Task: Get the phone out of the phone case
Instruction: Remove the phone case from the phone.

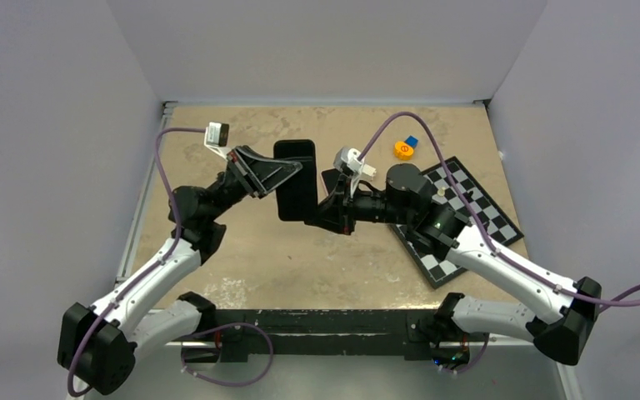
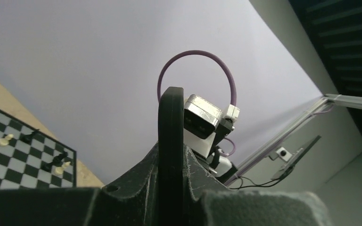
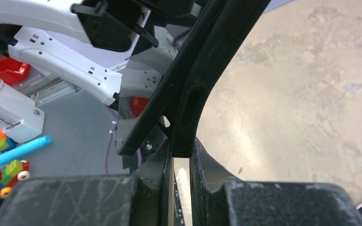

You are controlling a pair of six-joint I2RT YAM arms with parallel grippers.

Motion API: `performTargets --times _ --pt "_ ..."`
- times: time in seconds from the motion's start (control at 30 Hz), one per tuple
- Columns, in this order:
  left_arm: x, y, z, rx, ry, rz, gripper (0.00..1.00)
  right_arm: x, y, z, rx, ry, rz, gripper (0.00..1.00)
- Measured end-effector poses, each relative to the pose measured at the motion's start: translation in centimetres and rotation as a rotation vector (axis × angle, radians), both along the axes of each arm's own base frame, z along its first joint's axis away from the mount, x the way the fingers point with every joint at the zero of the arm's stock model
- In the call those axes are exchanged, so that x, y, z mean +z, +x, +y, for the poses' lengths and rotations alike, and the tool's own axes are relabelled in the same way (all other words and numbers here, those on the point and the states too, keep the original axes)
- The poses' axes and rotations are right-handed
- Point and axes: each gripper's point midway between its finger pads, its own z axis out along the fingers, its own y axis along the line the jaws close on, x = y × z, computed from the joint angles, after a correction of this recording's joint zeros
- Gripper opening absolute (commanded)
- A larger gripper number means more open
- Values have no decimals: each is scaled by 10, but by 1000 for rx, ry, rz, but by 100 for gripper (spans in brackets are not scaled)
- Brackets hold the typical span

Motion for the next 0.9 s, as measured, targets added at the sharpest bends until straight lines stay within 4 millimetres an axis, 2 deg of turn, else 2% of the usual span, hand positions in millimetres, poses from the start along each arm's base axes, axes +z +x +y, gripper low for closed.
performTargets --times 0.07,0.2,0.33,0.43,0.53,0.73,0.83,0.9 --pt "-5 2 0 32 37 -9 0 -4 -1 -1 -15 -10 43 23" --pt "-16 3 2 93 108 2 0 -11 -7 -4 -21 -17 119 46" --pt "-19 -3 5 140 135 -1 0 -8 -18 -18 -42 9 179 57" --pt "-16 -8 11 167 122 -14 0 3 -18 -35 -97 47 215 57" --pt "-16 -6 11 182 112 -16 0 17 -20 -44 -121 95 254 46" --pt "-35 10 5 190 123 40 0 37 -28 -31 -46 184 358 25" --pt "-38 14 4 194 127 55 0 35 -26 -26 -37 188 397 24" --pt "-37 14 4 197 121 51 0 35 -26 -25 -38 188 410 27"
